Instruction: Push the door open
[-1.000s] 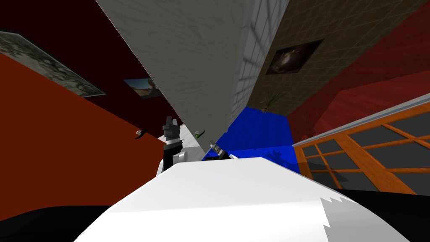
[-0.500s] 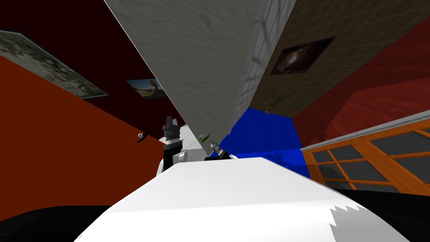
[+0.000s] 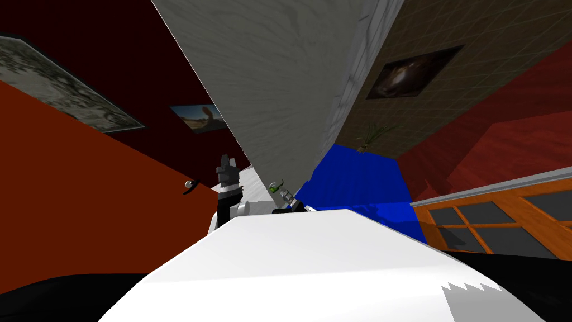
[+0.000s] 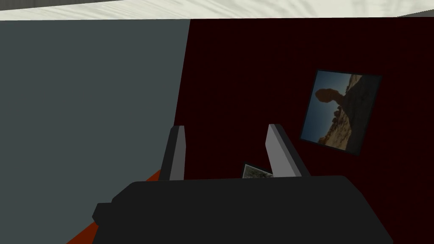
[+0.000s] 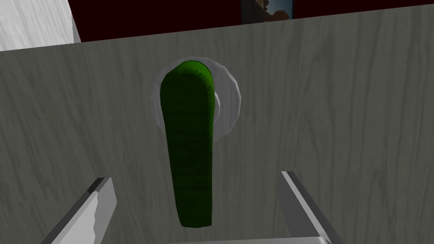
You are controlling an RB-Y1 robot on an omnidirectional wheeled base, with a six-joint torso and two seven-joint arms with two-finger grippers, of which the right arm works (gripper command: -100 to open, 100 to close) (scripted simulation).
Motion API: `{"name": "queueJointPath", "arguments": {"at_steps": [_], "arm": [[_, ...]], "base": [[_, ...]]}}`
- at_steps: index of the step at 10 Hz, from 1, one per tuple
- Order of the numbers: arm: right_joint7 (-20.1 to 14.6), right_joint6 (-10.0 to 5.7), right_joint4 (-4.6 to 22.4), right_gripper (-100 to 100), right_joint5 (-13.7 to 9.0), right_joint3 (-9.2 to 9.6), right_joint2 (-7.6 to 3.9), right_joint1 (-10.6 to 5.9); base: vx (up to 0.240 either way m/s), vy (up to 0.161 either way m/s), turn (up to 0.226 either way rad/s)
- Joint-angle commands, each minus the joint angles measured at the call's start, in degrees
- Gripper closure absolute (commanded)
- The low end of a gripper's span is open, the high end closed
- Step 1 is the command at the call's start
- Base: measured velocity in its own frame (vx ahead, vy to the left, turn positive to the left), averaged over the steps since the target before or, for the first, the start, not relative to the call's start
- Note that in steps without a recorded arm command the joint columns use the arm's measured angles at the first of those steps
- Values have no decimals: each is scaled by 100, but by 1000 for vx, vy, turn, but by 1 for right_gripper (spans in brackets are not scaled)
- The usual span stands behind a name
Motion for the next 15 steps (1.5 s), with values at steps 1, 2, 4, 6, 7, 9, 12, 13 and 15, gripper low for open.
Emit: {"name": "queueJointPath", "arguments": {"at_steps": [1, 2, 4, 6, 7, 9, 12, 13, 15], "arm": [[0, 0, 0, -100, 0, 0, 0, 0], [0, 0, 0, 100, 0, 0, 0, 0], [0, 0, 0, 100, 0, 0, 0, 0], [0, 0, 0, 100, 0, 0, 0, 0], [0, 0, 0, 100, 0, 0, 0, 0], [80, 39, -2, -100, -51, -194, -10, 22], [101, 66, 25, -100, -66, -266, -6, -6], [104, 66, 34, -100, -67, -276, -6, -12], [114, 68, 66, -100, -70, -310, 13, -32]], "base": [[58, 57, -3], [-7, -6, -1], [-21, -22, 2], [-10, -10, 0], [0, 0, 0], [-179, -28, -156], [-102, 9, -38], [137, 105, 24], [146, 147, 14]]}}
